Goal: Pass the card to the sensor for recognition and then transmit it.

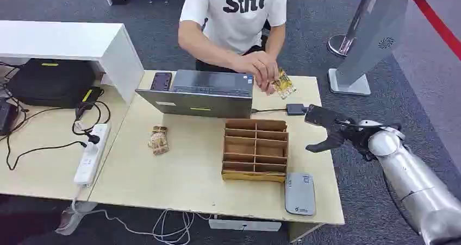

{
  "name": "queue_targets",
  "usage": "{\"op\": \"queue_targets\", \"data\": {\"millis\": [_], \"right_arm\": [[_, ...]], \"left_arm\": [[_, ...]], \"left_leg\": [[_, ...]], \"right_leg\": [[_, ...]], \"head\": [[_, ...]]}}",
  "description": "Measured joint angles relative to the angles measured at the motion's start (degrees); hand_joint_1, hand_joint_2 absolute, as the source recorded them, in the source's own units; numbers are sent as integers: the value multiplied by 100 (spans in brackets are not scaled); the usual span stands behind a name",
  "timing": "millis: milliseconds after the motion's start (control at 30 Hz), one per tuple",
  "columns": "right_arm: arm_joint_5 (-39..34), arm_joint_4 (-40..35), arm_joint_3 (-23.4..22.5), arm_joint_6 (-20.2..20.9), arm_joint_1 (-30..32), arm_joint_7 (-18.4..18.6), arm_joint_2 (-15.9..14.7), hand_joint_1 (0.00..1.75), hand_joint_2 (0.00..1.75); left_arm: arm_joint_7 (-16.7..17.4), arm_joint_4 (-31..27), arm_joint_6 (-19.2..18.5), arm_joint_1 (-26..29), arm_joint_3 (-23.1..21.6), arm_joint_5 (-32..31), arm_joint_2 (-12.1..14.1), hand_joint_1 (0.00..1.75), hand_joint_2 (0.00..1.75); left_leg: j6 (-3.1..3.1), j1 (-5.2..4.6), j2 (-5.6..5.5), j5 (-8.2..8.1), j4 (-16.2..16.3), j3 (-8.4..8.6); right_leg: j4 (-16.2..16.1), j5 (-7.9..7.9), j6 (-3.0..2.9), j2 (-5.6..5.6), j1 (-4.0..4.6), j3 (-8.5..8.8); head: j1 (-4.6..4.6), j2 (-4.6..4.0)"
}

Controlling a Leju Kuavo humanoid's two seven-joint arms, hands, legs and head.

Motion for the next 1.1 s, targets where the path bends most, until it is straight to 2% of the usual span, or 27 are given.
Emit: {"op": "queue_targets", "data": {"millis": [333, 533, 567, 600, 700, 733, 767, 833, 933, 1100], "right_arm": [[-372, 205, 697, 199, -539, 50, -112, 0, 175], [-483, 161, 913, -248, -576, 59, -184, 0, 175], [-419, 122, 935, -550, -563, 29, -186, 0, 175], [-211, 72, 950, -1031, -530, 2, -190, 0, 175], [1323, -447, 854, -3382, -59, 151, -188, 0, 175], [1774, -705, 760, -4009, 172, 146, -184, 0, 175], [2085, -946, 637, -4397, 423, 124, -166, 0, 175], [2604, -1350, 380, -4822, 868, 142, -92, 0, 175], [3018, -1720, 70, -5199, 1314, 79, 24, 0, 175], [3124, -2031, -389, -5368, 1713, -205, 299, 0, 175]], "left_arm": [[11, 0, 0, 9, -2, 13, 2, 0, 175], [-17, 0, 2, 9, -2, 24, 2, 0, 175], [-17, 0, 11, 9, -2, 33, 0, 0, 175], [-15, 0, 26, 10, -2, 53, -2, 0, 175], [-9, 0, 123, 14, -2, 61, -33, 0, 175], [-9, 0, 131, 19, -2, 59, -42, 0, 175], [-9, 0, 140, 24, -2, 50, -52, 0, 175], [-11, 0, 146, 23, -2, 18, -66, 0, 175], [-22, 0, 149, 19, -2, -15, -79, 0, 175], [-37, 0, 144, 21, -7, -42, -90, 0, 175]], "left_leg": [[0, -2, 5, 0, 1, -10], [0, -2, 7, 0, 1, -9], [0, -2, 6, 0, 1, -9], [0, -2, 6, 0, 2, -9], [0, 3, -1, -1, 1, -11], [0, 3, -2, -1, 1, -12], [-4, 4, -2, -6, 1, -12], [-4, 5, 3, -7, 1, -14], [-4, 6, 2, -7, 0, -20], [-7, 8, 3, -4, -1, -19]], "right_leg": [[-1, 0, 0, 5, -1, -12], [-1, 1, 0, 7, -1, -13], [-1, 1, 0, 7, -1, -13], [-1, 1, 0, 7, 0, -14], [-1, -1, 0, 0, 4, -11], [-1, -1, 0, 0, 4, -11], [-1, -1, 0, 1, 5, -12], [-1, -1, 0, 5, 5, -16], [-1, -3, -1, 3, 6, -21], [-1, -1, -2, 5, 7, -21]], "head": [[-2, 0], [-2, 0], [0, 0], [-4, -2], [-2, -2], [0, 0], [-2, 0], [-5, 0], [0, 0], [-2, -2]]}}
